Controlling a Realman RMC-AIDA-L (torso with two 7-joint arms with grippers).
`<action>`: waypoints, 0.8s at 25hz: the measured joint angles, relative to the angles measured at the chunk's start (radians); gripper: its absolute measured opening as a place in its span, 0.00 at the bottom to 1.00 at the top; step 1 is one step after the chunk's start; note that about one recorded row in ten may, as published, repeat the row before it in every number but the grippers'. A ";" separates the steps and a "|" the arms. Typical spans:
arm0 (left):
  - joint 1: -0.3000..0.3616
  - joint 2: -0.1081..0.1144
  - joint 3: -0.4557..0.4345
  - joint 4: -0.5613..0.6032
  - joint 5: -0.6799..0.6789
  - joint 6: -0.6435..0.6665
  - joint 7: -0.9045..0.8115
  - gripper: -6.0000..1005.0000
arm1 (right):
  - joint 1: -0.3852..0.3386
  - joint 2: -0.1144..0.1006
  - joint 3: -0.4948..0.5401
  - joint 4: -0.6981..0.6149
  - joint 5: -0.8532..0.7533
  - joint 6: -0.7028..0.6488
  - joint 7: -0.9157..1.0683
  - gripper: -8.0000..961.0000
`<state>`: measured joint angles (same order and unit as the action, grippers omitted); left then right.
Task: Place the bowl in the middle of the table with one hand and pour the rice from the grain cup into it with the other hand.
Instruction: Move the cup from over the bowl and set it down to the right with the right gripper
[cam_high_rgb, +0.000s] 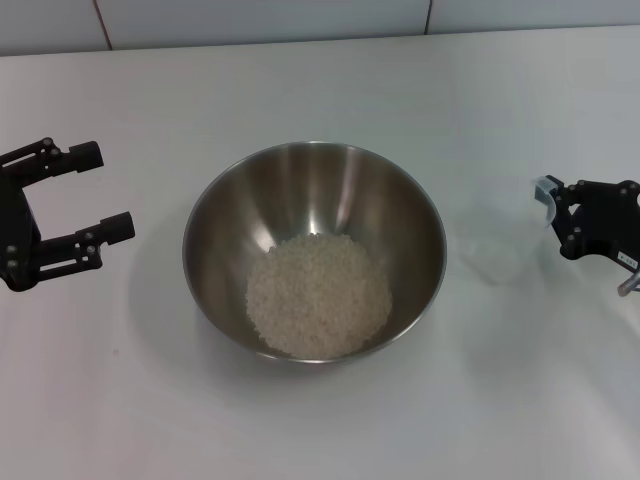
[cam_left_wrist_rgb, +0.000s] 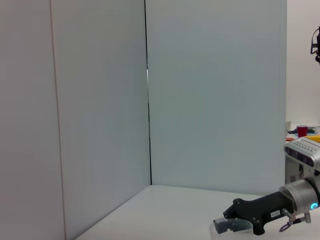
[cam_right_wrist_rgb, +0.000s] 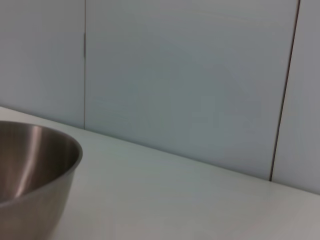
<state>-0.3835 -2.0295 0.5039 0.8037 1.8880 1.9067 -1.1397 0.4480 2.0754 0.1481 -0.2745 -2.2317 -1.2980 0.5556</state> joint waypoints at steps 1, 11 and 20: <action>0.000 0.000 0.000 0.000 0.000 0.000 0.000 0.78 | 0.000 0.000 0.000 0.000 0.000 0.000 0.000 0.03; -0.007 0.001 0.001 0.002 0.001 0.000 0.000 0.78 | 0.007 0.000 0.002 0.030 0.004 0.049 -0.017 0.03; -0.010 0.006 -0.001 0.002 0.001 0.000 0.000 0.78 | 0.007 0.000 0.005 0.028 0.021 0.037 -0.059 0.10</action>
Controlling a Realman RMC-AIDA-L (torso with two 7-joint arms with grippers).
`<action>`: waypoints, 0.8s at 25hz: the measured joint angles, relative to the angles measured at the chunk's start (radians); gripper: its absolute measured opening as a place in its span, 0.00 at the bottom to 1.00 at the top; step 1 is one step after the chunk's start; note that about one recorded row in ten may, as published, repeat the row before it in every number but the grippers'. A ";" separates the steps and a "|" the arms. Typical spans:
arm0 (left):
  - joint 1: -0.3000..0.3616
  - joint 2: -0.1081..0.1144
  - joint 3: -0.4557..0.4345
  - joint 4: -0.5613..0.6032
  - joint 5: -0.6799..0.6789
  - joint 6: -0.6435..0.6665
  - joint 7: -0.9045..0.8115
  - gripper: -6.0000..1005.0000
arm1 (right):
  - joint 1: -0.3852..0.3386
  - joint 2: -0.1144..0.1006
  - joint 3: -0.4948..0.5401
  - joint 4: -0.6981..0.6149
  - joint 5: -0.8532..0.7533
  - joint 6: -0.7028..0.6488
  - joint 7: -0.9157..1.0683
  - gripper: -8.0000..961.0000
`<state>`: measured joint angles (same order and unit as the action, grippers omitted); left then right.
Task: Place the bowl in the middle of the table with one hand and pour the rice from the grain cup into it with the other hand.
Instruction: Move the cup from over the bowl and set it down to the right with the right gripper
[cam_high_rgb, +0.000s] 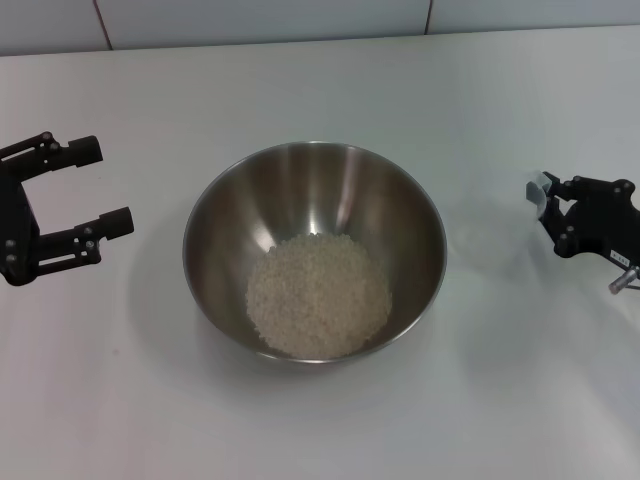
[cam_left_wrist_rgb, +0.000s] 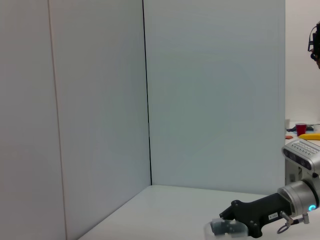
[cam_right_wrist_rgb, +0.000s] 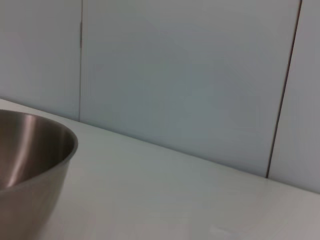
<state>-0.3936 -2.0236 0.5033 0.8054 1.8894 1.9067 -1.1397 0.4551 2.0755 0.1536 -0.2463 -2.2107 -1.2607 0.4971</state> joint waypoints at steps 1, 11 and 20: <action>0.000 0.000 0.000 0.000 0.000 0.000 0.000 0.78 | 0.000 0.000 0.000 0.000 0.000 0.000 0.000 0.12; -0.001 0.000 -0.005 -0.001 0.000 0.000 0.000 0.78 | -0.009 0.001 -0.007 0.001 0.023 -0.001 -0.021 0.20; -0.002 -0.003 0.000 0.000 -0.001 0.000 0.000 0.78 | -0.030 0.002 -0.004 0.002 0.022 -0.012 -0.025 0.25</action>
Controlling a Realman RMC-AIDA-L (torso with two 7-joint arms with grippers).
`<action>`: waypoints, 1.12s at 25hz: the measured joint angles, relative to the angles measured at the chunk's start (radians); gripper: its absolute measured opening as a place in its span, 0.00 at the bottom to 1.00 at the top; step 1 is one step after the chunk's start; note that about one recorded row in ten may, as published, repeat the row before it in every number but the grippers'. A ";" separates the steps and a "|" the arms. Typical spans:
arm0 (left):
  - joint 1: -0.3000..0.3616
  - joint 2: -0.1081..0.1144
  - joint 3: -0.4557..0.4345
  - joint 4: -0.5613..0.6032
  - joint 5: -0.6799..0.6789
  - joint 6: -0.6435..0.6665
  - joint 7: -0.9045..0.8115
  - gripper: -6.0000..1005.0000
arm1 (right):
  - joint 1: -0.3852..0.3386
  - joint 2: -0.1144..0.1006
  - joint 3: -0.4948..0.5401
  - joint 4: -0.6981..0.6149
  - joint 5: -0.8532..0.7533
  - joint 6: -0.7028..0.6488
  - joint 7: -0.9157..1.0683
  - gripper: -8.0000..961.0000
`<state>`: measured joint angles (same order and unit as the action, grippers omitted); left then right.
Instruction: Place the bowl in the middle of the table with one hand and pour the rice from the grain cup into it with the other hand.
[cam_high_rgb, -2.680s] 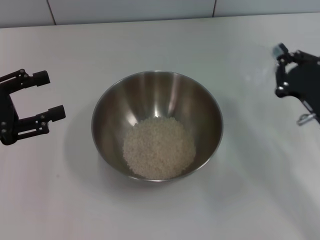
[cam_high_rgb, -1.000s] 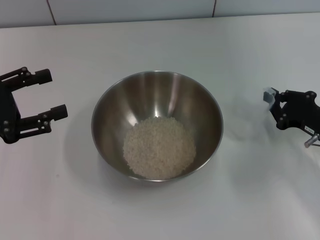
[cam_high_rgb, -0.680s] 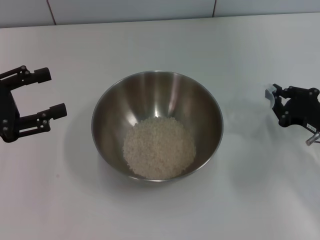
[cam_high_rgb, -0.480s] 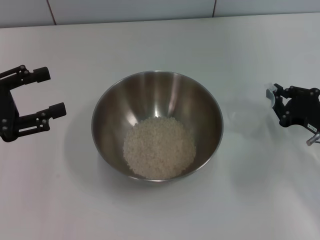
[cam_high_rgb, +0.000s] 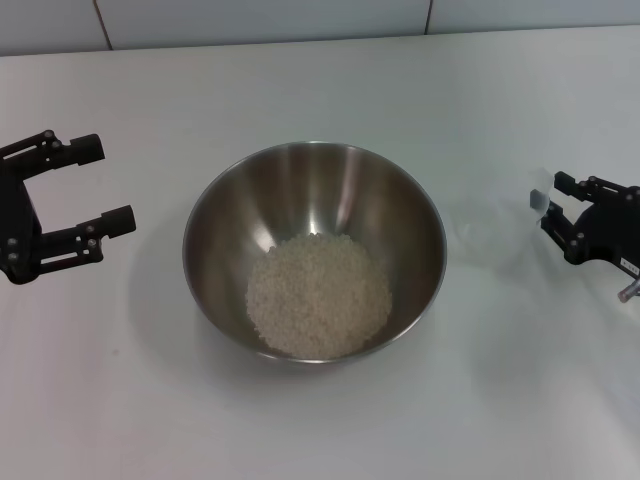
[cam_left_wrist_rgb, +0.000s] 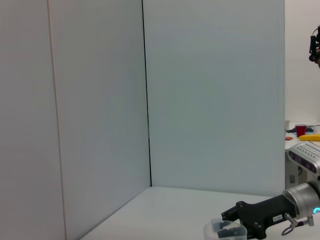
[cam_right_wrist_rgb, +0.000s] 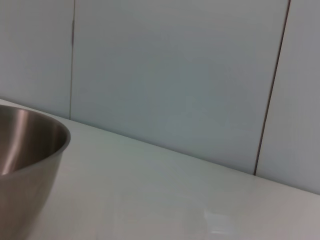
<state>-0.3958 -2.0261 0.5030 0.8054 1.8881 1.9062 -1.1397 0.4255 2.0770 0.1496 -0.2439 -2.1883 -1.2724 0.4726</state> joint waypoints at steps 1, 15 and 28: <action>0.000 0.000 0.000 0.000 0.000 0.000 0.000 0.78 | 0.000 0.000 0.000 0.000 0.000 0.000 0.000 0.29; -0.003 -0.003 0.002 0.000 0.002 -0.001 -0.002 0.78 | -0.072 0.000 0.007 -0.006 0.005 -0.079 0.002 0.70; -0.011 0.006 0.005 -0.009 0.008 0.013 -0.010 0.78 | -0.103 -0.018 -0.072 -0.283 0.080 -0.509 0.384 0.74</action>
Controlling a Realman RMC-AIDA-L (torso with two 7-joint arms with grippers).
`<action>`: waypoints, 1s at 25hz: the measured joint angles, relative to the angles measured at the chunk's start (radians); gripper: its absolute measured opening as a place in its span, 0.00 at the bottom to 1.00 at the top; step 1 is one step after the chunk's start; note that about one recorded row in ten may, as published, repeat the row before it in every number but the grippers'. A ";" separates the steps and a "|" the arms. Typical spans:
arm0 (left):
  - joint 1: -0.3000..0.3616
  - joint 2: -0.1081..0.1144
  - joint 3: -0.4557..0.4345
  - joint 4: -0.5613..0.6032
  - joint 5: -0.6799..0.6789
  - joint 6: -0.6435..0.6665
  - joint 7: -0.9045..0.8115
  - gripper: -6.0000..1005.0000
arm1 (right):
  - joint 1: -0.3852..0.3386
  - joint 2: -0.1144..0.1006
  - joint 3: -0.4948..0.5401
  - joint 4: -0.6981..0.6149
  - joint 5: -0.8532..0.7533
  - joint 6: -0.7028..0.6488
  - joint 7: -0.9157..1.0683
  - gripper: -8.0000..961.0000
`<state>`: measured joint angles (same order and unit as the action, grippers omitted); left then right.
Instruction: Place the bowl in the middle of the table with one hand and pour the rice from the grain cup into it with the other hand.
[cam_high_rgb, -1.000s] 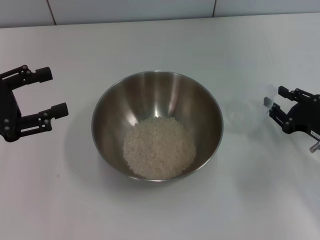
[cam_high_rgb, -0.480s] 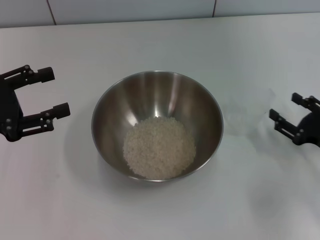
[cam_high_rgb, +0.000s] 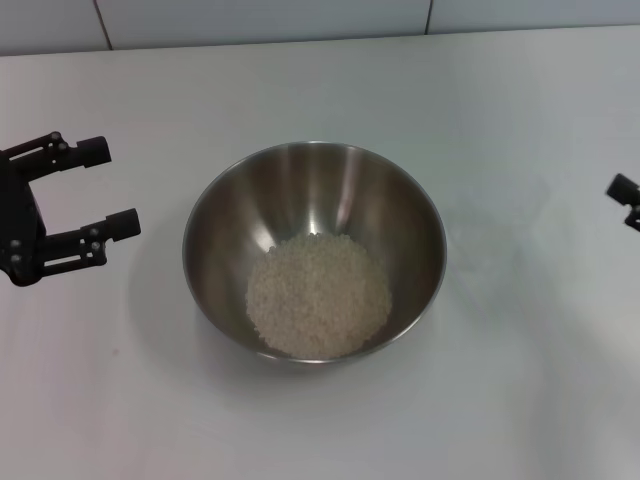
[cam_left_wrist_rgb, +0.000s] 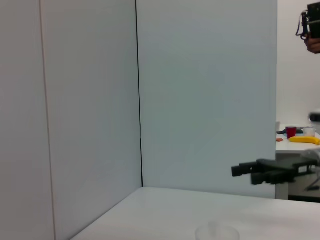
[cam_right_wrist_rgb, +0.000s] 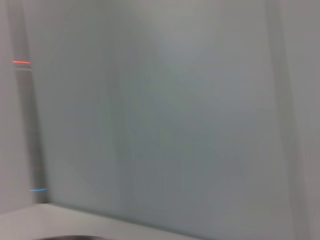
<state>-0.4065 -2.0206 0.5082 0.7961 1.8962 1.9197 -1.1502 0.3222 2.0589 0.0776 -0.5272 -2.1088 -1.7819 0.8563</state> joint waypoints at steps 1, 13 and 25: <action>0.000 0.000 0.000 0.000 0.000 0.000 0.000 0.78 | 0.011 -0.002 -0.043 -0.039 0.000 -0.040 0.043 0.74; 0.047 0.015 0.041 -0.001 -0.002 0.038 -0.006 0.78 | 0.121 0.011 -0.584 -0.447 -0.008 -0.146 0.470 0.74; 0.066 0.004 0.043 -0.003 -0.002 0.060 -0.002 0.78 | 0.230 0.018 -0.667 -0.414 0.028 -0.114 0.411 0.74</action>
<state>-0.3406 -2.0170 0.5508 0.7927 1.8946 1.9794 -1.1526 0.5525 2.0767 -0.5889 -0.9414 -2.0804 -1.8961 1.2675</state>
